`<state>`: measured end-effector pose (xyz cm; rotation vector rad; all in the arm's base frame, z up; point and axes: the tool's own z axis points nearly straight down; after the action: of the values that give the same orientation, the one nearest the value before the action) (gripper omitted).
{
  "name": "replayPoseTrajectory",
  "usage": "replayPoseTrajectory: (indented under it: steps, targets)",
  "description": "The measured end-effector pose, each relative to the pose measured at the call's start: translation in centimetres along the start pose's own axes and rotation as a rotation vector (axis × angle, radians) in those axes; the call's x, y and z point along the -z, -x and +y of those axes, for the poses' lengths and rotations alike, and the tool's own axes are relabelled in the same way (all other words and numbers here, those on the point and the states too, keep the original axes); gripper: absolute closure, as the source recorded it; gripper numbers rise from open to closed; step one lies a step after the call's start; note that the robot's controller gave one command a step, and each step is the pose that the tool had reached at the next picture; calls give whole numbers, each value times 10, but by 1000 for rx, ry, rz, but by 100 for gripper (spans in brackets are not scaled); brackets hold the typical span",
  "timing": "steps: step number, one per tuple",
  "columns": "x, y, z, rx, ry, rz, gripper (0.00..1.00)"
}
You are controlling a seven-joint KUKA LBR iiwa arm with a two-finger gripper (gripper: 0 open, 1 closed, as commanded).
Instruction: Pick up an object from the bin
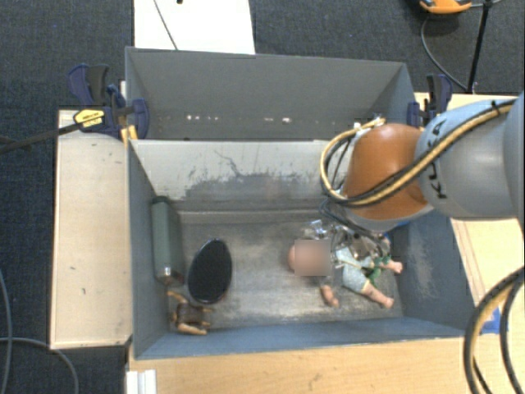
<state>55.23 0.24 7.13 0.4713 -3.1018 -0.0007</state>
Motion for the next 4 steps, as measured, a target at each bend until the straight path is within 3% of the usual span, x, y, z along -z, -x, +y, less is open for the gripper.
replayPoseTrajectory:
  steps: [4]
  targets:
    - [44,-1,1,-4,0,-3,100]
